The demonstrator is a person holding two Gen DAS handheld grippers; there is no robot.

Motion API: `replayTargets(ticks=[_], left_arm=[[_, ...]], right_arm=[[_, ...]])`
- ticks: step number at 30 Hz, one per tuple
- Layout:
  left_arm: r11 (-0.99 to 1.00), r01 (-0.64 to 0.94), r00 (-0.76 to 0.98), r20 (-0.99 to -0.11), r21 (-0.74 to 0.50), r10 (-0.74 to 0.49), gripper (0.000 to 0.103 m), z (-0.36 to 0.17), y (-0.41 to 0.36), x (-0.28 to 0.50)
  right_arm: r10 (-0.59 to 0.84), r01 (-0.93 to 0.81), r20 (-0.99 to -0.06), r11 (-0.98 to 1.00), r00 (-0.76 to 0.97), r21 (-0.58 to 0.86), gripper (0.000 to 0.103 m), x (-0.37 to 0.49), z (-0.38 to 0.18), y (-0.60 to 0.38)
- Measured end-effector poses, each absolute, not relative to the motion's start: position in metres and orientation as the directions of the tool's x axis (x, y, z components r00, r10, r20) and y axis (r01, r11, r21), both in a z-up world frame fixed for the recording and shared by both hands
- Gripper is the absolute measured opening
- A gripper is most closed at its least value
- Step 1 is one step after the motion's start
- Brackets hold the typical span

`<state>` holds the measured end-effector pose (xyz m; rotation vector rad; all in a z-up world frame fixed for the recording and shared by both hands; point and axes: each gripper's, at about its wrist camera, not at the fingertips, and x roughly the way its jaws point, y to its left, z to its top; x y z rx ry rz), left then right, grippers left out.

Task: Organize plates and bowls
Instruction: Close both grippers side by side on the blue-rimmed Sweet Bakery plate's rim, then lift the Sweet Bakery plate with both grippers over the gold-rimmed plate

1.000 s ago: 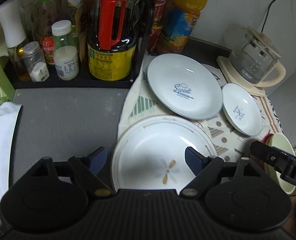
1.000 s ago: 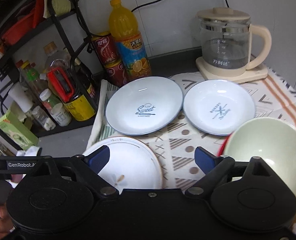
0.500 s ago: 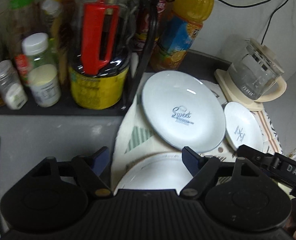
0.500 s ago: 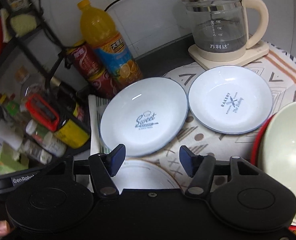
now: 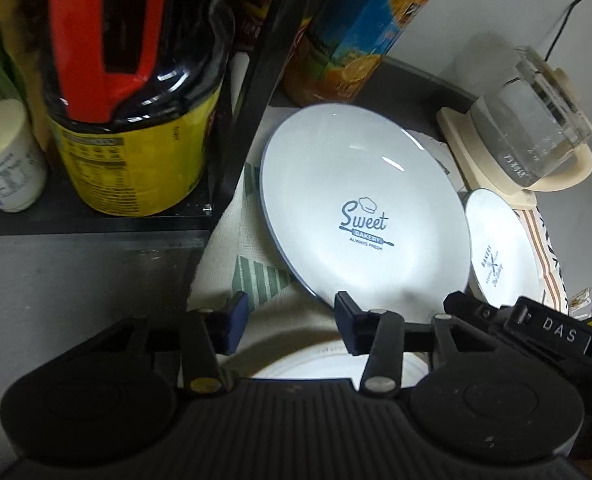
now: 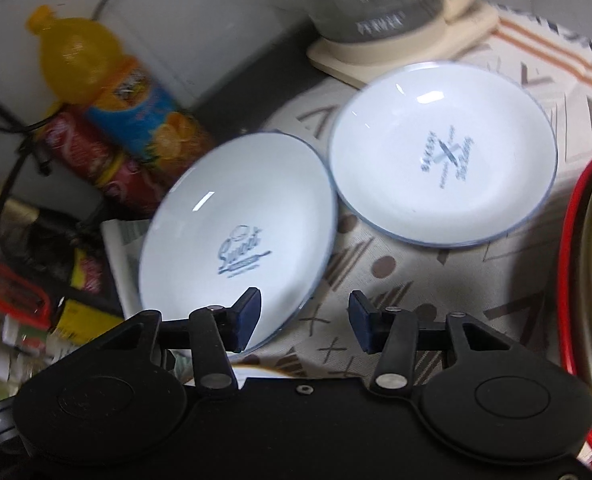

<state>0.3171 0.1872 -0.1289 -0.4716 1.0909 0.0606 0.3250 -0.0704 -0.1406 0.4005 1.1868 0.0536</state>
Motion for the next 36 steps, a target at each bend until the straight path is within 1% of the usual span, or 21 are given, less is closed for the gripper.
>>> replayTargets(ticks=[5,7,9,10,13,14,22,23,24,25,26,28,30,36], left_arm=[[0.881,-0.298,0.475,-0.857,-0.368,-0.198,0.040,-0.139,0.188,0.327],[0.871,-0.311,0.478,-0.855,-0.379,-0.201,0.039,-0.143,0.188,0.329],[0.865,-0.321,0.482,-0.853,-0.385,-0.201,0.038,-0.145,0.190,0.330],[0.863,-0.328,0.483,-0.853,-0.385,-0.197,0.037,-0.146,0.190,0.331],[0.855,-0.340,0.488,-0.851,-0.392,-0.196,0.031,-0.149,0.190,0.333],[0.850,-0.346,0.489,-0.850,-0.397,-0.198,0.031,-0.150,0.190,0.335],[0.823,-0.368,0.498,-0.839,-0.432,-0.218,0.024,-0.155,0.194,0.336],[0.821,-0.368,0.498,-0.838,-0.437,-0.223,0.022,-0.155,0.194,0.337],[0.820,-0.363,0.498,-0.836,-0.442,-0.229,0.017,-0.154,0.195,0.336],[0.822,-0.356,0.498,-0.834,-0.445,-0.236,0.014,-0.154,0.194,0.337],[0.826,-0.355,0.493,-0.838,-0.439,-0.233,0.014,-0.152,0.193,0.337],[0.830,-0.343,0.488,-0.838,-0.441,-0.244,0.015,-0.150,0.192,0.338],[0.826,-0.329,0.504,-0.825,-0.457,-0.256,0.014,-0.147,0.194,0.334],[0.832,-0.317,0.521,-0.816,-0.456,-0.249,0.015,-0.137,0.195,0.325]], right_arm=[[0.243,0.186,-0.902,0.928,0.357,0.324,0.048,0.331,-0.153,-0.067],[0.248,0.203,-0.904,0.921,0.348,0.331,0.044,0.336,-0.158,-0.067],[0.257,0.216,-0.905,0.915,0.339,0.341,0.038,0.341,-0.161,-0.066],[0.266,0.216,-0.902,0.911,0.339,0.350,0.037,0.343,-0.163,-0.065],[0.280,0.201,-0.901,0.912,0.331,0.357,0.032,0.347,-0.167,-0.059],[0.279,0.197,-0.903,0.914,0.327,0.354,0.031,0.348,-0.170,-0.057],[0.312,0.238,-0.887,0.884,0.341,0.402,0.029,0.355,-0.182,-0.063],[0.317,0.244,-0.885,0.879,0.342,0.409,0.026,0.357,-0.183,-0.064],[0.317,0.256,-0.885,0.874,0.342,0.412,0.019,0.358,-0.184,-0.066],[0.313,0.270,-0.887,0.871,0.340,0.410,0.015,0.358,-0.184,-0.069],[0.308,0.279,-0.890,0.870,0.336,0.407,0.011,0.358,-0.185,-0.072],[0.326,0.287,-0.883,0.858,0.338,0.427,0.009,0.356,-0.185,-0.076],[0.308,0.268,-0.886,0.873,0.347,0.408,0.009,0.352,-0.178,-0.074],[0.275,0.197,-0.883,0.909,0.381,0.368,0.010,0.345,-0.160,-0.062]])
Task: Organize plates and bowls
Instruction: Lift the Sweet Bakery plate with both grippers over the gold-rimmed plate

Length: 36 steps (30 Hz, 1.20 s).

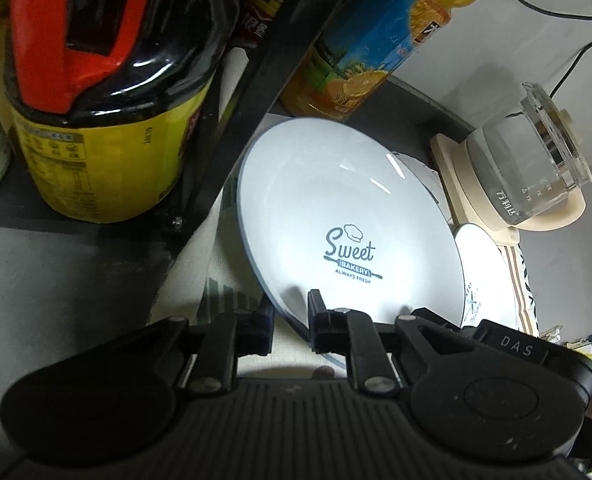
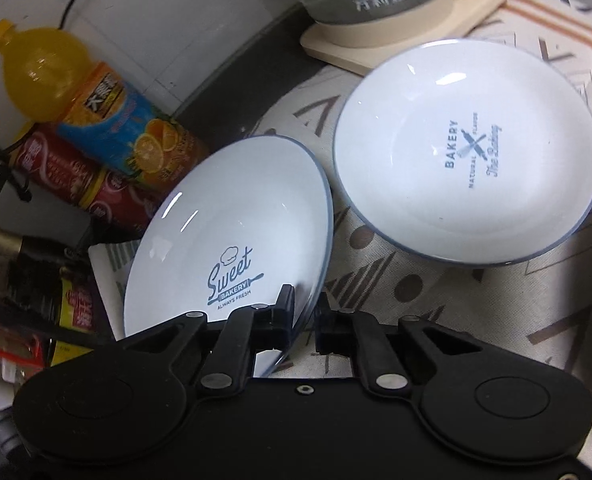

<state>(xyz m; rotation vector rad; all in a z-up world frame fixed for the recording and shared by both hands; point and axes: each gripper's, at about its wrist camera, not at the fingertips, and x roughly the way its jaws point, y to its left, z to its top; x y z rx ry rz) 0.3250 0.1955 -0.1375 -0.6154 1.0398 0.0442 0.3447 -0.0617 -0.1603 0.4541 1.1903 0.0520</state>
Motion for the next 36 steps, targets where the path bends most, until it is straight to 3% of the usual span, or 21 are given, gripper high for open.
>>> replayTargets(ticks=[17,36], left_arm=[[0.862,-0.258,0.570,-0.789,-0.437,-0.229,0.015,-0.114,0.180,0.296],[0.854,-0.323,0.594,-0.790,-0.407,-0.151,0.016,-0.092,0.132,0.218]], right_arm=[[0.266,0.144,-0.855,0.921,0.444,0.361,0.010,0.319,-0.131,-0.063],[0.340,0.054,-0.821,0.912,0.458,0.407,0.010,0.263,-0.101,-0.098]])
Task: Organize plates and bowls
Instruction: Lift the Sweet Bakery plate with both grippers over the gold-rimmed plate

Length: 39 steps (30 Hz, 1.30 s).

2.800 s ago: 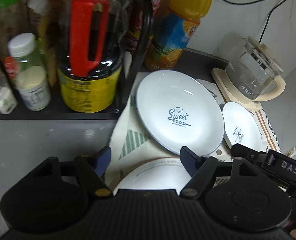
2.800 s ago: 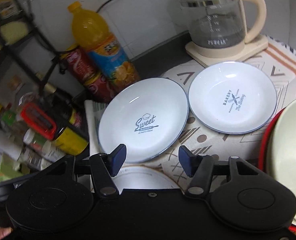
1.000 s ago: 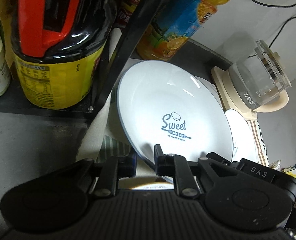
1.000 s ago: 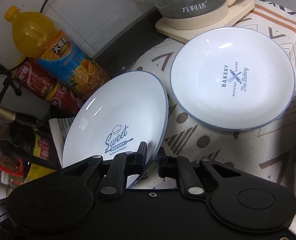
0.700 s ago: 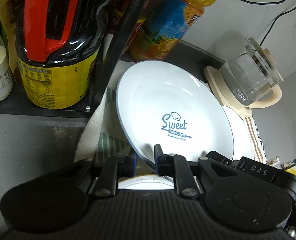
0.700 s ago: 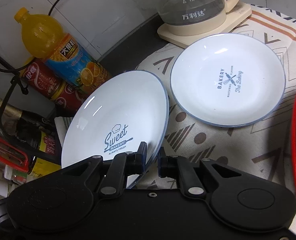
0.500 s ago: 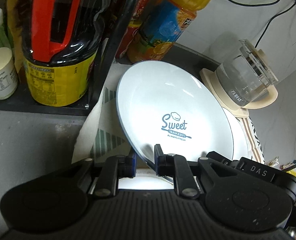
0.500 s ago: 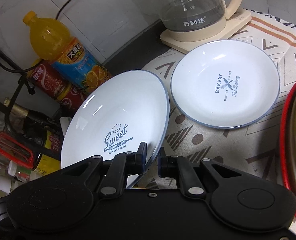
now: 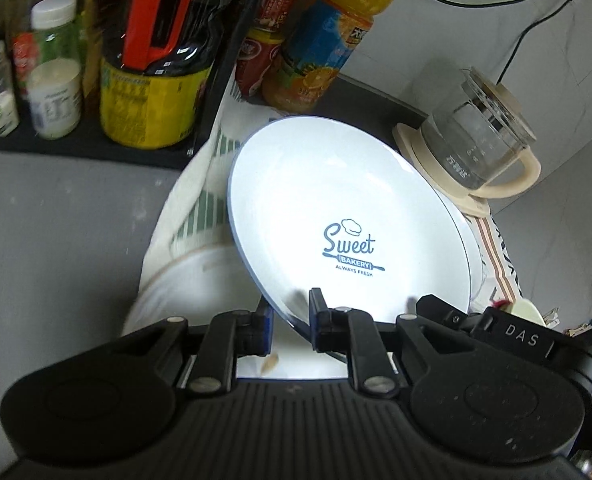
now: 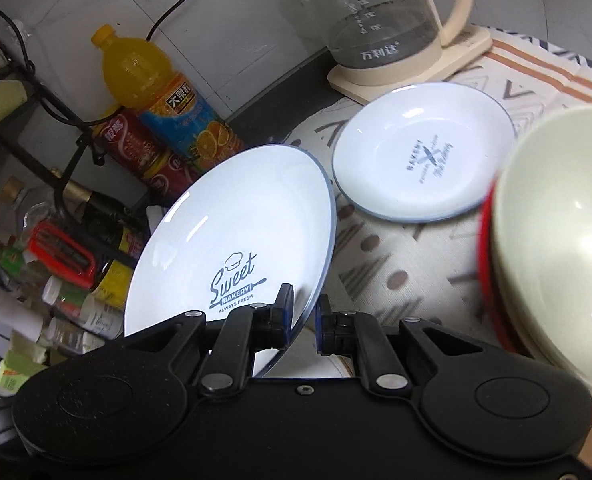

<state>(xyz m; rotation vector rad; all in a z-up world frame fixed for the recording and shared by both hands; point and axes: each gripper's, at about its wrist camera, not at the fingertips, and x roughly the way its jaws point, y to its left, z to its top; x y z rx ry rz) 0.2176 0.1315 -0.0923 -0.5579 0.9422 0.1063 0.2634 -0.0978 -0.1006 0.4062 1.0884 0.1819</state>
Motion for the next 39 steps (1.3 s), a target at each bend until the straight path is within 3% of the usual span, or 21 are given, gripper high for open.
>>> replayTargets(ticks=[19,39], left_arm=[[0.816,-0.434,0.569,-0.818,-0.382,-0.081,0.016,-0.103,0.098,0.136],[0.793,-0.490,0.507,-0.858,-0.364,-0.080,0.019,-0.117,0.099,0.123]], right_arm=[[0.383,-0.050,-0.836,0.917,0.392,0.396,0.010,0.200,-0.096,-0.127],[0.385,-0.101,-0.853,0.922,0.352,0.374,0.012,0.186,-0.098,-0.121]])
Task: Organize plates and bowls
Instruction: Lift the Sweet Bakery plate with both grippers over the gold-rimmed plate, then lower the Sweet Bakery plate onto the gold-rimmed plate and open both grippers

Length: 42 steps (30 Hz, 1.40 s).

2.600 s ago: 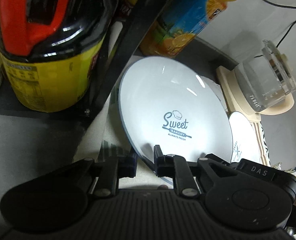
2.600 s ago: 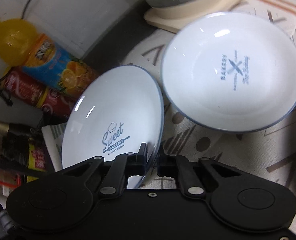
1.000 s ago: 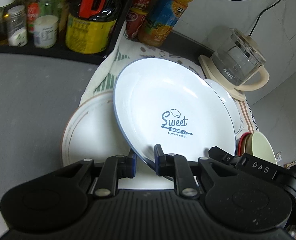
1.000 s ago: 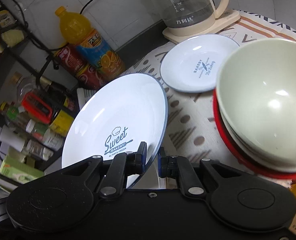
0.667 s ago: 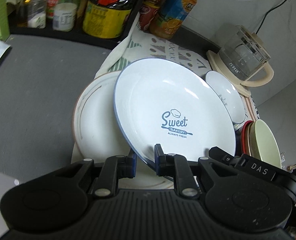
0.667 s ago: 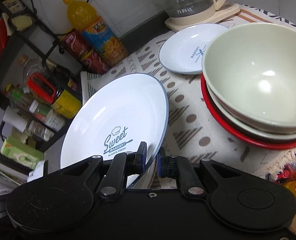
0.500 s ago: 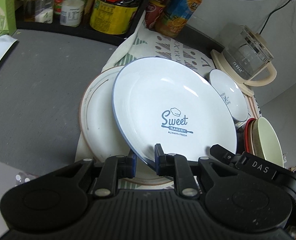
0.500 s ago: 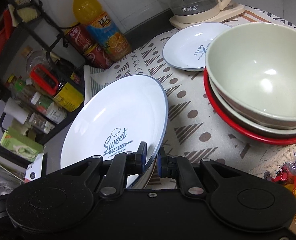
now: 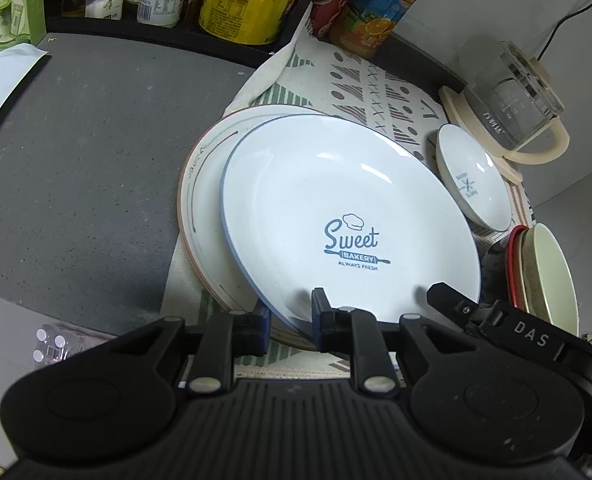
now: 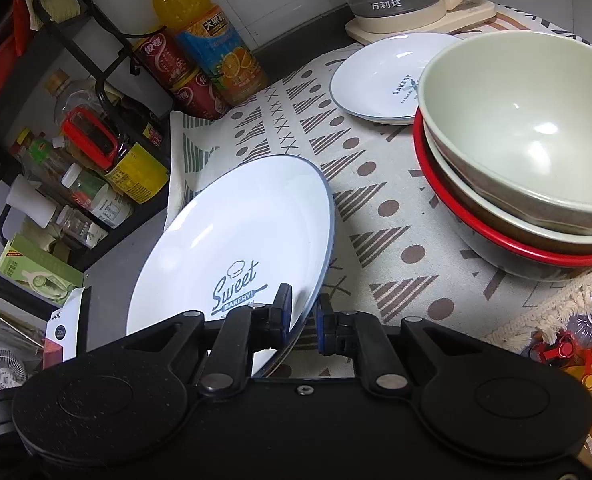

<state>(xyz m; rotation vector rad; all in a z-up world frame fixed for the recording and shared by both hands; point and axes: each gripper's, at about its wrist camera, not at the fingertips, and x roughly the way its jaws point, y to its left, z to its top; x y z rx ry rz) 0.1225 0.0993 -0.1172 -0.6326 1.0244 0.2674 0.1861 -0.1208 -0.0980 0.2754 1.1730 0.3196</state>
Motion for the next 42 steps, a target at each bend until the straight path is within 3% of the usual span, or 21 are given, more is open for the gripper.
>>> replayTargets(ticks=[18,34,37,42], left_arm=[[0.809,-0.492,0.412,-0.905,-0.320,-0.107,0.023,-0.119,0.120,0.143],[0.779,-0.507,0.341,-0.916,-0.369,-0.212,0.023,-0.115,0.142,0.147],[0.794,-0.491,0.330,-0.920,-0.358,-0.211,0.032,-0.109,0.147,0.148],[0.802,-0.488,0.344,-0.920,-0.345,-0.186,0.034,-0.101,0.162,0.153]], right_arm=[[0.386,-0.114,-0.870,0.922,0.306,0.369,0.013,0.195,-0.106,-0.104],[0.392,-0.076,-0.878,0.919,0.275,0.387,0.010,0.207,-0.114,-0.103],[0.382,-0.064,-0.882,0.923,0.278,0.380,0.008,0.210,-0.115,-0.105],[0.370,-0.062,-0.888,0.928,0.273,0.368,0.007,0.217,-0.117,-0.103]])
